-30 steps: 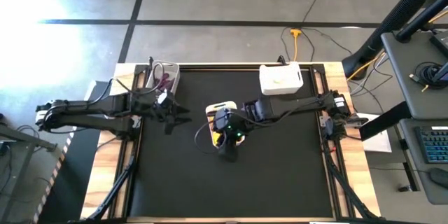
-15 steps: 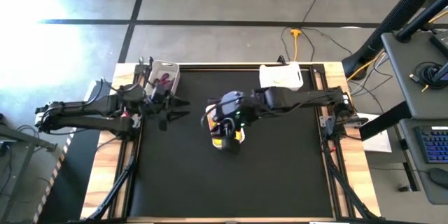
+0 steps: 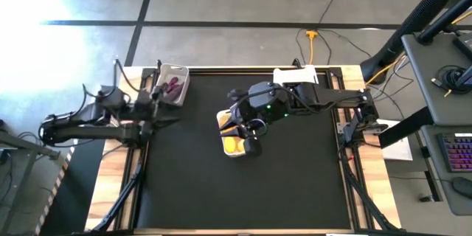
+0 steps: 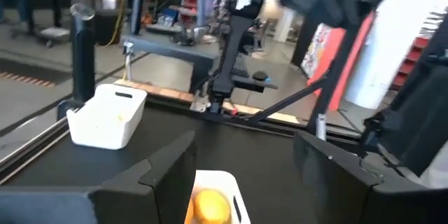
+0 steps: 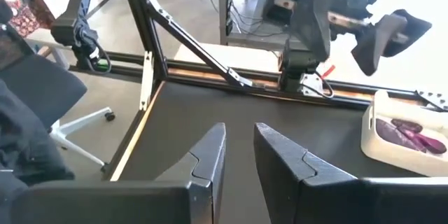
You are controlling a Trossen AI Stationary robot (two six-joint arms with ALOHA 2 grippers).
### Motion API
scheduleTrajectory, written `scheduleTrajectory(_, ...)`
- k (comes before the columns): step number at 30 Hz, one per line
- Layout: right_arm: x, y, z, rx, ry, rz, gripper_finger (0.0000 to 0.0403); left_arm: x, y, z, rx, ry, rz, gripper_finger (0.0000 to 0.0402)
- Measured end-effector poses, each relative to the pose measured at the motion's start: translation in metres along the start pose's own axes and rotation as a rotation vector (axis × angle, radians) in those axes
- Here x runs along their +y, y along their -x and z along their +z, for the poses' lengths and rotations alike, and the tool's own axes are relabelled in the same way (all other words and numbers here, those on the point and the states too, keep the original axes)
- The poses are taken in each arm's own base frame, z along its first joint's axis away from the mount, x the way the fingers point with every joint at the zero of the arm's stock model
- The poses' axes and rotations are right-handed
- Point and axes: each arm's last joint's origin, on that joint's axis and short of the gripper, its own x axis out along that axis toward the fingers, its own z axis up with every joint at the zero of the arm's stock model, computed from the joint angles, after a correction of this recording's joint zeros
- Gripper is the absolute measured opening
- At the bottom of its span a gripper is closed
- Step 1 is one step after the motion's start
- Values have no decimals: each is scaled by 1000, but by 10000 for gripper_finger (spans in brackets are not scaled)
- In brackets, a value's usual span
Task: Sort produce into baskets
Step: Return to Home Position
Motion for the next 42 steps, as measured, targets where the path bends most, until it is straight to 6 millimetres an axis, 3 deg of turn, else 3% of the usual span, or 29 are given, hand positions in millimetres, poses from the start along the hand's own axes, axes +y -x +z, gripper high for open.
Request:
scheduleTrajectory(9, 6, 1, 5, -47, 15, -6, 68, -5, 36, -3, -86, -79, -78, 217)
scheduleTrajectory(17, 23, 6, 11, -101, 77, -18, 68, -4, 48, -21, -123, -88, -145, 217)
scheduleTrajectory(30, 25, 7, -16, -16, 42, -20, 68, -4, 25, -45, -147, -64, -249, 217)
scheduleTrajectory(36, 25, 32, -30, -94, 46, -58, 68, -9, 11, -59, -143, -61, -318, 217)
scheduleTrajectory(42, 24, 59, -66, -181, 56, -92, 68, -11, 1, -74, -152, -41, -304, 217)
